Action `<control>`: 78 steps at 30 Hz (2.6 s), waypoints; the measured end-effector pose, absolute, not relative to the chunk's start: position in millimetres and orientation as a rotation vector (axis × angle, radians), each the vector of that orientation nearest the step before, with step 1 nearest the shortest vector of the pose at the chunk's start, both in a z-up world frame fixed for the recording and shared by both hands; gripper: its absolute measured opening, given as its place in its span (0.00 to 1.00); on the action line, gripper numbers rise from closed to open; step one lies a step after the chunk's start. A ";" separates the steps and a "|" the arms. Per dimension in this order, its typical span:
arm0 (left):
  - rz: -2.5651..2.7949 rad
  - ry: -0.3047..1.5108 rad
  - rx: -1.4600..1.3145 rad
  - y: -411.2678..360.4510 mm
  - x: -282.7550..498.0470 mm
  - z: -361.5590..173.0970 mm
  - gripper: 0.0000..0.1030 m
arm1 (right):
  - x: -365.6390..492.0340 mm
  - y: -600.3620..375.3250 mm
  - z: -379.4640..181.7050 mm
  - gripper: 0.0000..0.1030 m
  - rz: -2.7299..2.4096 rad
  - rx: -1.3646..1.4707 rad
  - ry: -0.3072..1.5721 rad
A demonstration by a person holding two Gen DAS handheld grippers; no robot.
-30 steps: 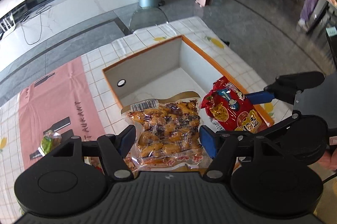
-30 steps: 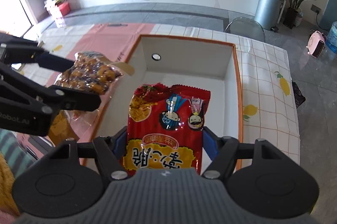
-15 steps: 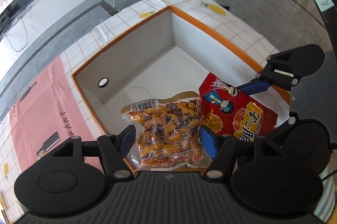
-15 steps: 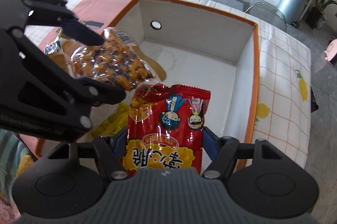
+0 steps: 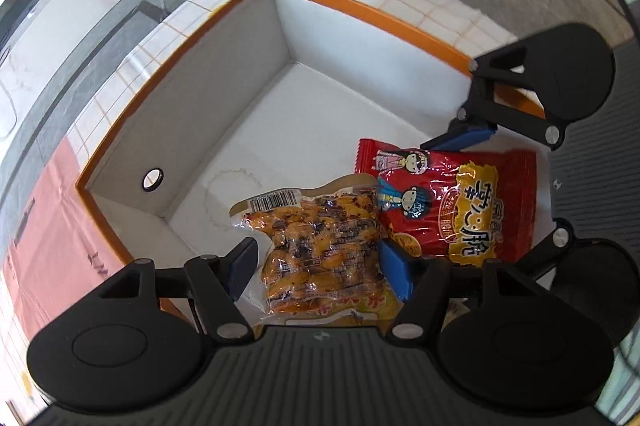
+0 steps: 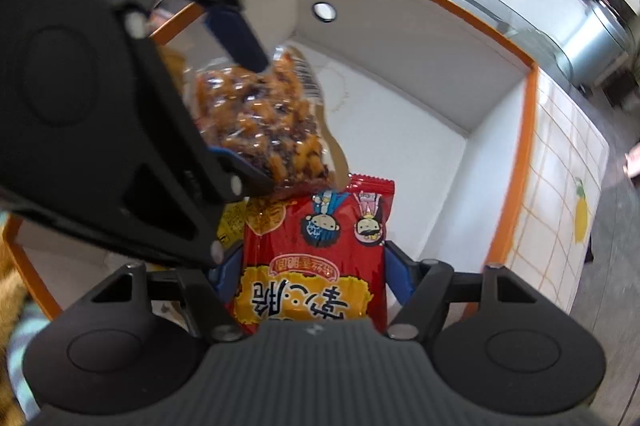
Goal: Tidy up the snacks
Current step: 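Carry the nut bag with the left tool while the right carries the red bag over the box, then open the left tool to drop the nut bag into the box while the right drops the red bag, then withdraw both tools from the box toward the snack pile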
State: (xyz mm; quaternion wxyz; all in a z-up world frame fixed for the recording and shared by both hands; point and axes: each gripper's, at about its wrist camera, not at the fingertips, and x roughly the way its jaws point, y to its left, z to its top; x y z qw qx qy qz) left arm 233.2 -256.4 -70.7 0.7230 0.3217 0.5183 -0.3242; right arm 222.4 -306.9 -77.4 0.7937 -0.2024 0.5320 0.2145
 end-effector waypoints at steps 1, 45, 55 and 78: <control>-0.715 1.142 0.732 -257.1 234.2 -73.3 0.74 | 222.6 -303.5 -78.8 0.66 0.478 -0.454 1.145; -0.594 1.022 0.553 -183.7 190.4 12.6 0.78 | 219.8 -255.8 -25.8 0.77 0.358 -0.431 1.204; -0.452 0.946 0.379 -102.0 169.3 44.8 0.78 | 188.3 -231.2 12.1 0.77 0.273 -0.217 1.084; -0.169 0.832 -0.059 50.7 98.1 12.7 0.78 | 128.5 -107.5 -17.7 0.72 0.150 -0.088 0.771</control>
